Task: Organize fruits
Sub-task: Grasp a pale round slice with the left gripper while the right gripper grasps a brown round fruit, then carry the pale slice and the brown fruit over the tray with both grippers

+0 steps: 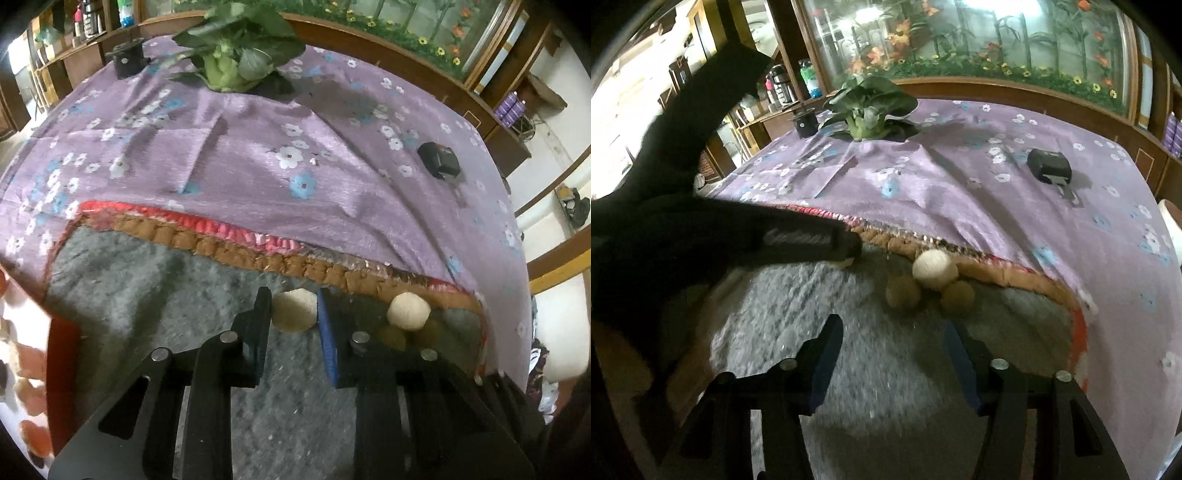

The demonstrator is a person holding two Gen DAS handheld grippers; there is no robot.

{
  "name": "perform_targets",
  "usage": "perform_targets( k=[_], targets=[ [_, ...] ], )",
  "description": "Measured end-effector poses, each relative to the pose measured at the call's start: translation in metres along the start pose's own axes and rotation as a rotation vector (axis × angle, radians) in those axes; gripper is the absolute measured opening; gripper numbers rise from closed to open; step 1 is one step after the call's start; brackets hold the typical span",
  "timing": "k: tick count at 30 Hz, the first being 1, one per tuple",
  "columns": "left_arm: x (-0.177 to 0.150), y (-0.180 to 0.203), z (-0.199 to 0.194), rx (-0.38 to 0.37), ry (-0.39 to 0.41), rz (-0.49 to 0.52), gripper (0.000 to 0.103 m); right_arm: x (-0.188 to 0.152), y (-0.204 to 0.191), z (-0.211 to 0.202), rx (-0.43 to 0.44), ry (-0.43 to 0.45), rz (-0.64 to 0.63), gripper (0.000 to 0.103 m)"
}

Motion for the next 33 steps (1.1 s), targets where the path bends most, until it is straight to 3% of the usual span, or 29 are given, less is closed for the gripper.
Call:
perform_targets(
  k=[6,8,10,18,25,33],
  targets=[
    [-0.012,-0.010,-0.020,-0.011,0.015,-0.007,0.023,0.008,0.001,0.014,-0.038,0.008,0.027,0.045],
    [-0.015,-0.011,-0.023,-0.008,0.021,0.003,0.023,0.007,0.003,0.017,-0.070,0.006,0.014,0.028],
    [-0.018,-0.012,-0.028,-0.007,0.029,0.014,0.024,0.005,0.004,0.015,-0.074,0.004,0.007,0.023],
    [-0.038,-0.023,-0.056,0.000,0.067,0.057,0.024,-0.007,-0.014,-0.021,-0.017,0.032,0.014,0.022],
    [-0.058,-0.049,-0.086,0.043,0.115,0.076,0.024,-0.016,-0.063,-0.053,0.059,0.076,-0.029,0.022],
    [-0.080,-0.097,-0.114,0.122,0.166,0.054,0.024,-0.023,-0.122,-0.058,0.126,0.073,-0.095,0.022]
  ],
)
Point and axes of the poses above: each gripper's, at about its wrist camera, not at the fingertips, and z roughly the way its jaws point, y to its right, x to its top, the point moved 8 cm from there along z, roughly the way its jaws point, and after that the axes turned 3 degrees about -x, right-handed, at the moved point
